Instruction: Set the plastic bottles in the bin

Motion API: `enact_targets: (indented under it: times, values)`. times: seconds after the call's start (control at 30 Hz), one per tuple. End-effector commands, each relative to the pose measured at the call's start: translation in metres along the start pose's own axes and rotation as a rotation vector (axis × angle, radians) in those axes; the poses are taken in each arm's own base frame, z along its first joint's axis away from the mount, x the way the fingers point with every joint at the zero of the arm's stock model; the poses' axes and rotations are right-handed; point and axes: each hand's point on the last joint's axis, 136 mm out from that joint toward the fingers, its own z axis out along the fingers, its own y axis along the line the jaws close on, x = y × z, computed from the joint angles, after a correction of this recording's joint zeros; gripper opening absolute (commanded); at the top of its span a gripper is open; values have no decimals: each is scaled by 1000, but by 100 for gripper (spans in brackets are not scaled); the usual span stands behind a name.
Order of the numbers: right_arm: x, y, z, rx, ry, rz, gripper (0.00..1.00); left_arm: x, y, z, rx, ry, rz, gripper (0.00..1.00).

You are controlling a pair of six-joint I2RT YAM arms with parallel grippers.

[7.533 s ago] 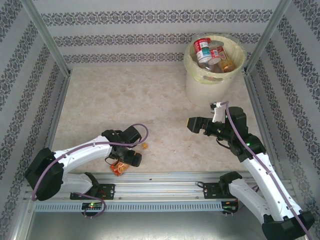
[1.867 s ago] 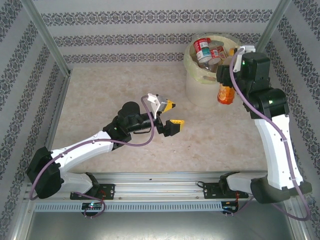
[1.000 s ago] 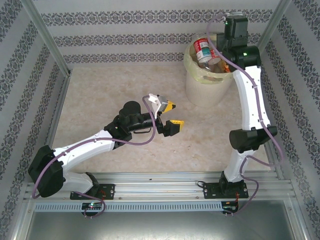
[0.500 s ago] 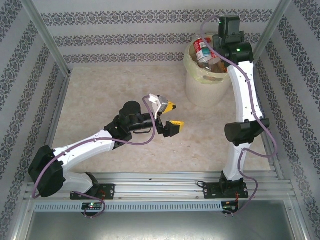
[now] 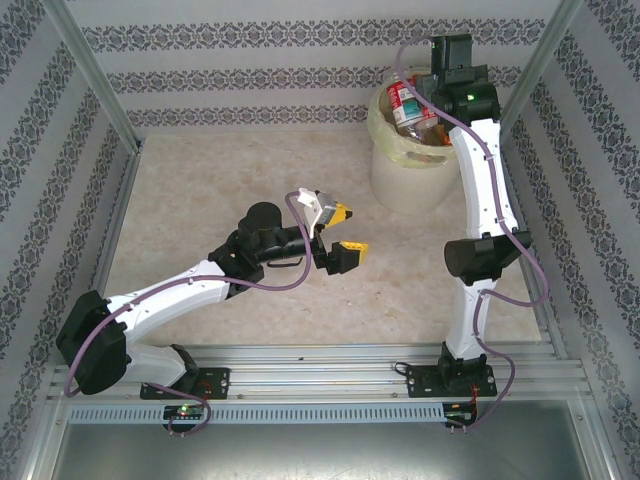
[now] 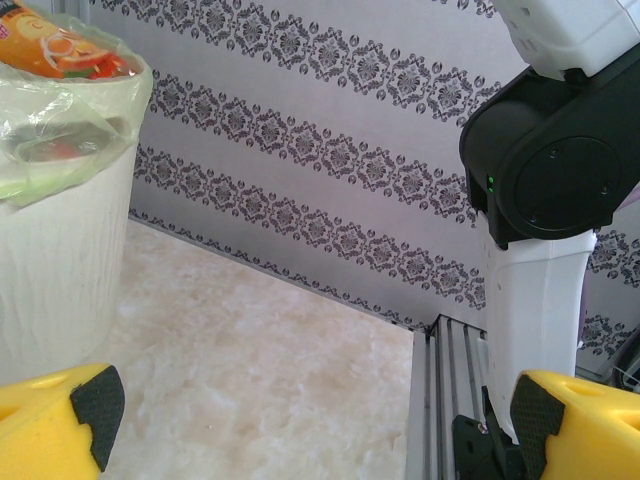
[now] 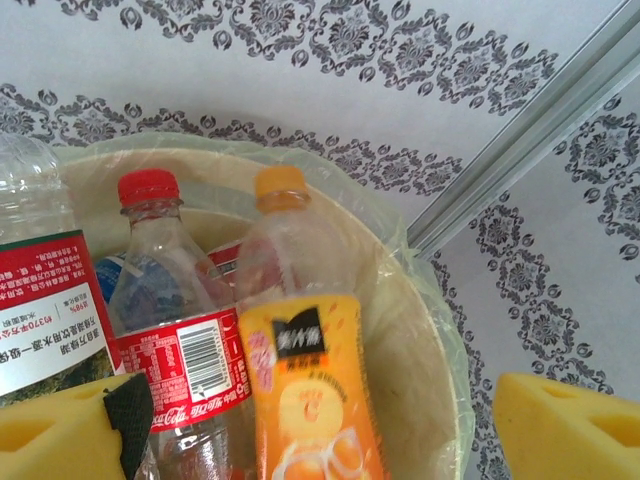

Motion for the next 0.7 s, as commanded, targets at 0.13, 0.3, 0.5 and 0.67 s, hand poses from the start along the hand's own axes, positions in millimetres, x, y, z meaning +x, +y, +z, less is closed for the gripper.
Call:
enact_targets:
  times: [0.13,0.3,0.5,0.67]
  values:
    - [-11,-9,-26,-53,-37,86,89,-15,-4,-6,12,-32,35,100]
    - [-19,-12,-50,-126,-69,145,90,-18,-4,-9,-1,-37,56,100]
    - [-24,-9,-80,-218,-107,178,98,-22,-4,-12,-9,-47,63,100]
    - [-23,-5,-112,-270,-168,178,98,-20,-3,-12,-17,-43,65,100]
